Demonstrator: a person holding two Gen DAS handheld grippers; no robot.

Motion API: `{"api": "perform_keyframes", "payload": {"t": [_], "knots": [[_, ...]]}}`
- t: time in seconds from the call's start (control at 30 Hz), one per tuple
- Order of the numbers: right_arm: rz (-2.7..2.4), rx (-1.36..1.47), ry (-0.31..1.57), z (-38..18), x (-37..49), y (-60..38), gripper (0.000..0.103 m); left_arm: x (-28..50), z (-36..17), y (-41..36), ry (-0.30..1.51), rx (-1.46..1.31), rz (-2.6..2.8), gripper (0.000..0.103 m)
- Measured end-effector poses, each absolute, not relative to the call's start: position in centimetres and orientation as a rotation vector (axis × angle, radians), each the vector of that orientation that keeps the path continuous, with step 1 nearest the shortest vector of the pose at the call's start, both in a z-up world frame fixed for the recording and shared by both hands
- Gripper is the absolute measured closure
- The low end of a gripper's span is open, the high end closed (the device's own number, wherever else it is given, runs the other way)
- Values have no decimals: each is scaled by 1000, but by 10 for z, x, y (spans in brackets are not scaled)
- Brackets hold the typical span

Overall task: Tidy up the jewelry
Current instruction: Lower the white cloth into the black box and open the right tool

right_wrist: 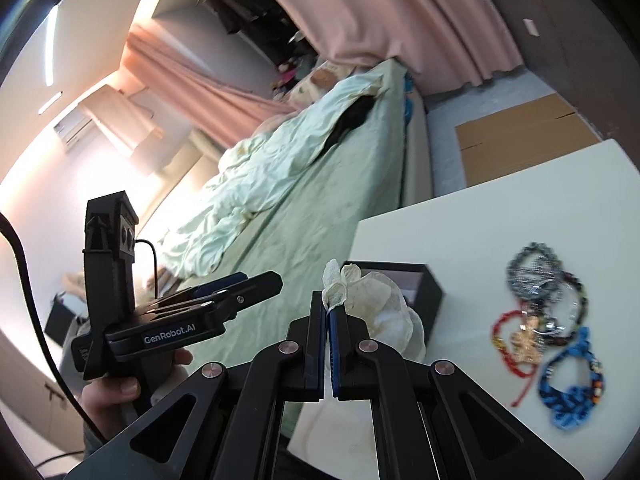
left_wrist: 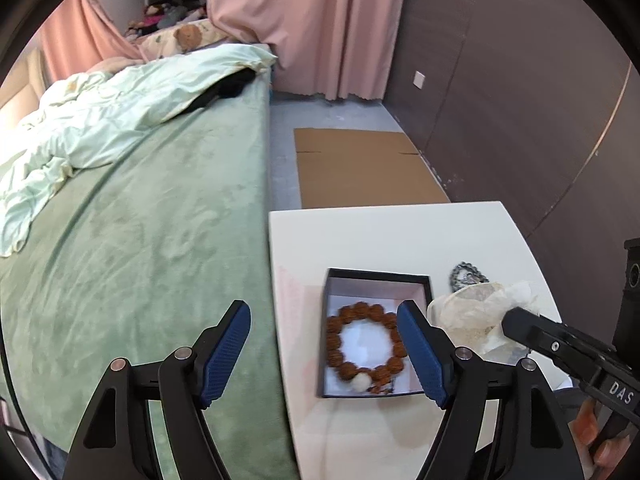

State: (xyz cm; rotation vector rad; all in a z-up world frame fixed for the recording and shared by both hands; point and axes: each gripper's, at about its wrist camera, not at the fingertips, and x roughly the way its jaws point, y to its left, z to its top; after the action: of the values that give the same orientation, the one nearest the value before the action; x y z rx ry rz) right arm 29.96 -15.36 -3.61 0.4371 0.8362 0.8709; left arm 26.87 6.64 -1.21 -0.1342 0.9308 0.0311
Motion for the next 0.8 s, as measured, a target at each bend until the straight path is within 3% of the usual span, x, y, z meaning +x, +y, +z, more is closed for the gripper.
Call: {"api": "perform_keyframes", "payload": {"t": [0.13, 0.2, 0.23, 0.27, 0.33, 0.8], "knots": [[891, 426, 853, -32, 309, -137, 99, 264, -9, 80, 933, -180, 30, 26], [921, 425, 903, -35, 315, -128, 92, 262, -6, 84, 931, -202, 29, 26], [923, 427, 922, -39, 317, -126, 72, 260, -4, 86, 922, -216, 25, 22], [915, 427, 931, -41, 318, -126, 41, 260, -2, 86, 916, -227, 19, 16], [875, 426, 893, -41, 316, -135, 18, 258, 4, 84, 903, -243, 6, 9], [664, 455, 879, -42, 295, -238, 18, 260, 17, 20, 881, -145, -81, 8]]}}
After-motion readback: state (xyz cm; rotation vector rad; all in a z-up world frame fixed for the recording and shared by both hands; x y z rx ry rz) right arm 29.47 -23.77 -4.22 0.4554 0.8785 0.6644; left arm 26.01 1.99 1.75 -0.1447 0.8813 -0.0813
